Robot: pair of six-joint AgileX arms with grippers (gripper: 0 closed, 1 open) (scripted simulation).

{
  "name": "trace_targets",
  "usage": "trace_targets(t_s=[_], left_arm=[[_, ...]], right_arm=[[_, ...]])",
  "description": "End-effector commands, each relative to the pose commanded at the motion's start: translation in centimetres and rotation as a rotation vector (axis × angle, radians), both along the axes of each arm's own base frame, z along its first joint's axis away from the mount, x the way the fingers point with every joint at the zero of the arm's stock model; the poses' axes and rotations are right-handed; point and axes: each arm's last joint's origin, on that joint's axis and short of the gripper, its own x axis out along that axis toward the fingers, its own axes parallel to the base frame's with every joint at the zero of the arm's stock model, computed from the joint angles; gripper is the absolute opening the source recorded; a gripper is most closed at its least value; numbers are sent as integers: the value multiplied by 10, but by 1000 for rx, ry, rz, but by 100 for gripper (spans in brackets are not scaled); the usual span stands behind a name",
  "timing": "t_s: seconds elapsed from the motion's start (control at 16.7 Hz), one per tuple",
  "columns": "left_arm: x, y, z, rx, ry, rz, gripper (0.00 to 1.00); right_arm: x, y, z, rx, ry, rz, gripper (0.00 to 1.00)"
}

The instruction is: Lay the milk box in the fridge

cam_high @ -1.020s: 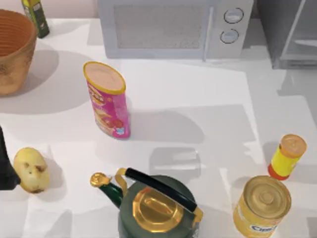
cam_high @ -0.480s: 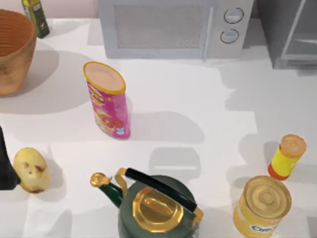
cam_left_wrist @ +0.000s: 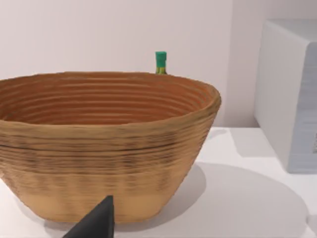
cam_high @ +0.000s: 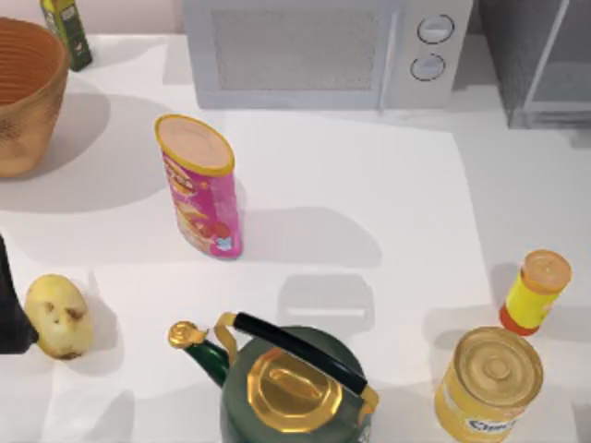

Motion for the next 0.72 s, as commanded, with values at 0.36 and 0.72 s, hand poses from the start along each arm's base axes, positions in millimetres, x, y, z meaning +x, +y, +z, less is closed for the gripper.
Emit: trace_targets(t_s=[0.36, 0.72], left_arm=[[0, 0, 0, 0, 0, 0, 100], [0, 0, 0, 0, 0, 0, 100]], right_arm=[[16, 0, 3, 2, -5, 3, 0], [48, -2, 8, 1, -9, 3, 0]])
